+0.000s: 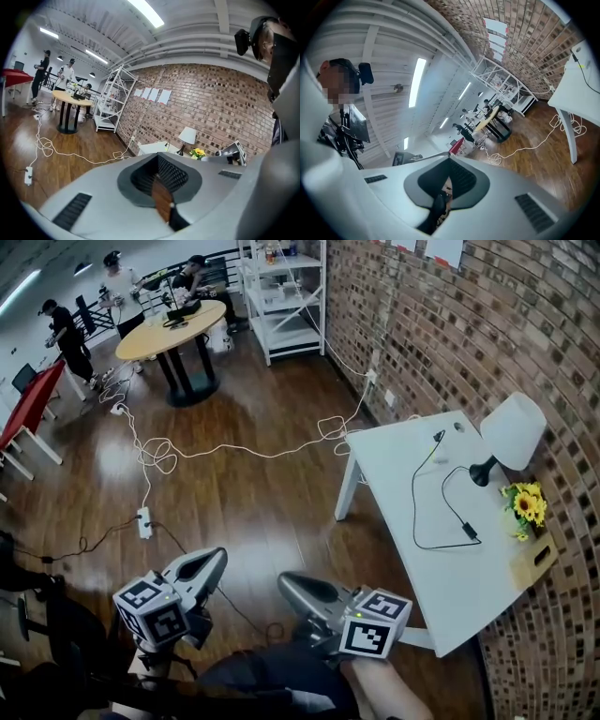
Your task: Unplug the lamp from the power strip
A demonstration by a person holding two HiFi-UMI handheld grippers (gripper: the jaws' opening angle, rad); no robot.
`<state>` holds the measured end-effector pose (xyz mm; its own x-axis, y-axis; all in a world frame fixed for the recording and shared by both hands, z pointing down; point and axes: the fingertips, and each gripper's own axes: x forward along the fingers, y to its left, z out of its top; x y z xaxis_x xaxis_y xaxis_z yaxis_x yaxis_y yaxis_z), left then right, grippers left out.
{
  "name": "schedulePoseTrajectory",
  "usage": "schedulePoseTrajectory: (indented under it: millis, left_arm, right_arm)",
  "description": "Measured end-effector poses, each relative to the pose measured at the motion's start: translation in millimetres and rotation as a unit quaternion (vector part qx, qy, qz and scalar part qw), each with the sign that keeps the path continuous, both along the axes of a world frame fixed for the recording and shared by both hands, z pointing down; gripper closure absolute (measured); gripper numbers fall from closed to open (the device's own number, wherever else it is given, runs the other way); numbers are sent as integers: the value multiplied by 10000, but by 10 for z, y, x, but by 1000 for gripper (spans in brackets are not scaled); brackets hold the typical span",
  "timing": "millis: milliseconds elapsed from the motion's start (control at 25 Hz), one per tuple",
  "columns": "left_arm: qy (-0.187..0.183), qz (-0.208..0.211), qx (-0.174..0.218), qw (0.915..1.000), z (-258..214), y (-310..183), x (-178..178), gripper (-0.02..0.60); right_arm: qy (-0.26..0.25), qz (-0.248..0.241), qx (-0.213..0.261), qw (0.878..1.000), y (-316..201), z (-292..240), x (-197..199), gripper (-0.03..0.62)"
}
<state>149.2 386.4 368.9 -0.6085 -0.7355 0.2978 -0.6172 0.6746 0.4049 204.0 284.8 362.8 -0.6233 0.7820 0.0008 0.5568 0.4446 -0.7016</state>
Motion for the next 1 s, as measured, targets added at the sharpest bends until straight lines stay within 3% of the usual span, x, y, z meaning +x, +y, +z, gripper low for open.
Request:
schedulePoseTrajectory:
  millis: [240, 560, 800, 1000]
  left_arm:
    - [-44, 86, -86, 9999, -11, -343, -89, 565]
    - [-210, 144, -297, 9992, -65, -435, -306, 565]
    - [-285, 293, -156, 9990, -99, -493, -518, 565]
    - [-135, 431, -28, 9990, 30, -476, -702, 565]
  right_arm:
    - [81, -131, 6, 9999, -290, 93, -65, 606]
    - [91, 113, -7, 9999, -532, 142, -186, 606]
    - [123, 510, 136, 9985, -688, 177, -330, 606]
    - [297, 760, 258, 9963, -752, 247, -466, 606]
